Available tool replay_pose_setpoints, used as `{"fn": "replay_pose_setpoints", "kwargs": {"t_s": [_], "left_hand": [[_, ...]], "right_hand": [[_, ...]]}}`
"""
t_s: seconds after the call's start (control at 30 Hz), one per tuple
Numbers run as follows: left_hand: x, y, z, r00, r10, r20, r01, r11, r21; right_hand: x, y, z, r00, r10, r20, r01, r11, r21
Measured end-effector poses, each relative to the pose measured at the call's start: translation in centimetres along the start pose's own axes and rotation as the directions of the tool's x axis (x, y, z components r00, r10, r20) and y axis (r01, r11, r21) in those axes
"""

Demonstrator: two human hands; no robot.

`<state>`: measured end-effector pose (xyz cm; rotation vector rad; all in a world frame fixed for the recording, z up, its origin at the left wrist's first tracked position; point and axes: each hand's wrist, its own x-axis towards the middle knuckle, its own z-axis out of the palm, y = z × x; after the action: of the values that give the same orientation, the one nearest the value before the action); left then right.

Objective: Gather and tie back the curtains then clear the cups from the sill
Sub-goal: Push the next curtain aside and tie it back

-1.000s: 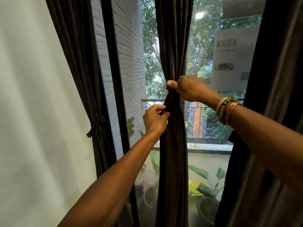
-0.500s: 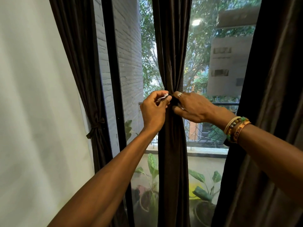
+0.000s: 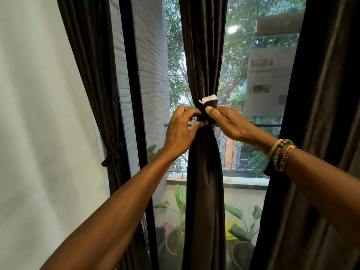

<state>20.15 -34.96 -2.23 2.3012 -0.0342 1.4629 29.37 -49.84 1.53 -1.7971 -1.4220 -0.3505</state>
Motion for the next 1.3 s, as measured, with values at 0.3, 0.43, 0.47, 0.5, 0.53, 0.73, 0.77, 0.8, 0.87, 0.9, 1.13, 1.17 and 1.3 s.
{"fn": "replay_pose_setpoints", "kwargs": {"t_s": [0.3,0.43,0.47,0.5,0.53,0.73,0.77,0.8,0.87,0.9,1.13,1.17,1.3], "left_hand": [[0.6,-1.3,-1.0,0.835,0.543,0.089,-0.504,0.689,0.521],[0.7,-0.6,-1.3,0.887,0.46,0.043,-0.438,0.807,0.396],[0.7,-0.4,-1.4,0.9,0.434,0.031,-0.414,0.831,0.372],[0.7,-0.2,-1.5,0.914,0.404,0.031,-0.388,0.852,0.352],[0.8,0.0,-1.5,0.929,0.369,0.038,-0.36,0.871,0.334],[1.9,0.1,-1.9,0.946,0.304,0.113,-0.324,0.896,0.304],[1.8,0.2,-1.8,0.952,0.291,0.094,-0.306,0.899,0.315],[1.7,0.3,-1.7,0.964,0.265,0.032,-0.261,0.913,0.313],[1.0,0.7,-1.7,0.965,0.211,-0.153,-0.167,0.951,0.261],[0.5,0.9,-1.7,0.957,0.201,-0.207,-0.157,0.964,0.213],[-2.5,2.1,-0.9,0.99,-0.005,-0.143,-0.017,0.988,-0.151],[-2.5,2.2,-0.7,0.98,-0.059,-0.191,0.025,0.984,-0.177],[-2.2,1.7,-0.3,0.935,-0.274,-0.225,0.204,0.935,-0.292]], "right_hand": [[1.7,-0.7,-2.4,0.976,0.21,0.054,-0.211,0.977,0.013],[1.3,0.1,-1.3,0.96,-0.047,-0.275,0.023,0.996,-0.089],[1.1,0.3,-1.0,0.962,-0.111,-0.25,0.087,0.991,-0.105],[0.9,0.4,-0.9,0.967,-0.153,-0.205,0.132,0.985,-0.111],[0.6,0.3,-0.9,0.974,-0.174,-0.147,0.159,0.981,-0.107],[0.4,0.8,-1.2,0.95,-0.246,0.195,0.277,0.948,-0.156],[0.5,1.0,-1.2,0.948,-0.201,0.246,0.229,0.969,-0.092],[0.5,0.7,-1.3,0.948,-0.133,0.29,0.13,0.991,0.03],[0.4,0.4,-1.5,0.94,-0.032,0.341,-0.074,0.954,0.291],[0.3,0.5,-1.6,0.939,0.003,0.344,-0.137,0.92,0.367],[0.9,1.4,-0.6,0.943,0.202,0.263,-0.304,0.844,0.443],[0.8,1.4,-0.9,0.943,0.179,0.28,-0.29,0.855,0.429],[0.4,0.9,-1.4,0.932,0.056,0.359,-0.212,0.886,0.412]]}}
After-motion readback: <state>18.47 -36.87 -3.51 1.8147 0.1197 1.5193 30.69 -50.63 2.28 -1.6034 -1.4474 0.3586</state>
